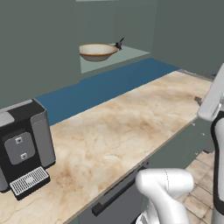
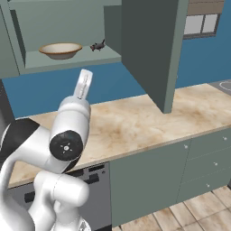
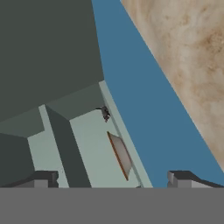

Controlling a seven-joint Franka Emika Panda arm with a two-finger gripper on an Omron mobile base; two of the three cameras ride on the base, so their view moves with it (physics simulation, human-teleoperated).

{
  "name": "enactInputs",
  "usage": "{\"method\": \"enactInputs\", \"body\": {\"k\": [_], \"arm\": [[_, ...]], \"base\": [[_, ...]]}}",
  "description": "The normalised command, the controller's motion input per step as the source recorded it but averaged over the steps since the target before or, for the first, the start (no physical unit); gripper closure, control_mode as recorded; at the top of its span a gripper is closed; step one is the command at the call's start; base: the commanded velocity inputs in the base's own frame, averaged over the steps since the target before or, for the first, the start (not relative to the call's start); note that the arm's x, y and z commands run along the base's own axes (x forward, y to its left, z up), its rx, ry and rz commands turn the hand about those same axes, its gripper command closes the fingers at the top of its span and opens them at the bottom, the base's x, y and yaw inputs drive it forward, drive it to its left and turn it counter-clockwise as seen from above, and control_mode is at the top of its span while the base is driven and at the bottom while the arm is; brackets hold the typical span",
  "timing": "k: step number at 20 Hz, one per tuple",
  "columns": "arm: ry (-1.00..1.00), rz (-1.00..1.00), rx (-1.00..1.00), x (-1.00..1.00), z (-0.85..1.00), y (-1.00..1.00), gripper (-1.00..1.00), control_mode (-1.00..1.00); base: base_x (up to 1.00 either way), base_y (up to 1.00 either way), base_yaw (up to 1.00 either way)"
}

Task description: Pick the mug and place it in the sink. Pick the bowl and place it in the open cabinet and then close the cabinet.

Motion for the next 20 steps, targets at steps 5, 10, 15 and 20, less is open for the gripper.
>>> {"method": "enactInputs", "body": {"k": [5, 10, 15, 20], "arm": [[-0.04, 0.0, 0.0, 0.0, 0.0, -0.22, -1.0, -1.0], [-0.05, 0.0, 0.0, 0.0, 0.0, -0.31, -1.0, -1.0], [-0.07, 0.0, 0.0, 0.0, 0.0, -0.31, -1.0, -1.0], [-0.06, 0.03, 0.0, 0.0, 0.0, -0.32, -1.0, -1.0]], "base": [[0.0, 0.0, 0.0], [0.0, 0.0, 0.0], [0.0, 0.0, 0.0], [0.0, 0.0, 0.0]]}}
